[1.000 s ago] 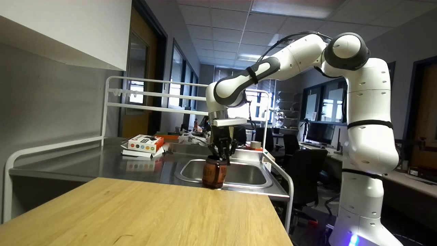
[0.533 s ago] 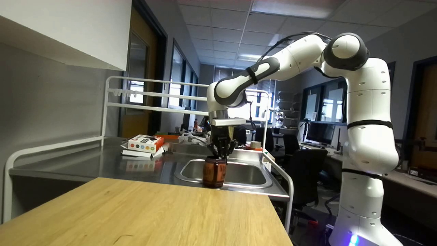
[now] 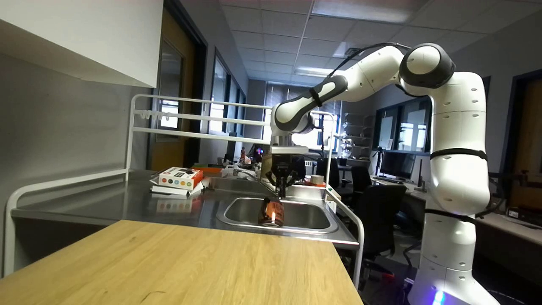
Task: Put the mug in the sink
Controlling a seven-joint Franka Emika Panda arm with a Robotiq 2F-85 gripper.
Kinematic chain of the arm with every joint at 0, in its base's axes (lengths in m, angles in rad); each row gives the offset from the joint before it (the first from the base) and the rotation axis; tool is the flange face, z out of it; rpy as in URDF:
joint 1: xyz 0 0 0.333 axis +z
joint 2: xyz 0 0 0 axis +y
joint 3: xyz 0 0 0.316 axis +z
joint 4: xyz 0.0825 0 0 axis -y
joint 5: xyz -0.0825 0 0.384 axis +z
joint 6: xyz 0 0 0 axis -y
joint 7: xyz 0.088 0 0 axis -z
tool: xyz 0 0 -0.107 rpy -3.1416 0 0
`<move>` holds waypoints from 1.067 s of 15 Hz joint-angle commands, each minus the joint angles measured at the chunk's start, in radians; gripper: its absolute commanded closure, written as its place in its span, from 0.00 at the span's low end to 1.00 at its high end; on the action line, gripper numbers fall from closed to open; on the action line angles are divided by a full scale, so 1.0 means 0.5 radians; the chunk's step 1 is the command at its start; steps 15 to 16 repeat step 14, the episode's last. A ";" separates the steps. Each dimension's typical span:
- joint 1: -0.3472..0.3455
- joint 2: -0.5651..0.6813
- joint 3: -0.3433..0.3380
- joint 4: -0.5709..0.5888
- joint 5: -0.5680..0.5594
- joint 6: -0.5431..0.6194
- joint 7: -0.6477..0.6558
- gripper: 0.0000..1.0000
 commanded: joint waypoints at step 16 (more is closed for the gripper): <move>-0.023 -0.003 -0.022 -0.023 -0.003 0.025 0.088 0.52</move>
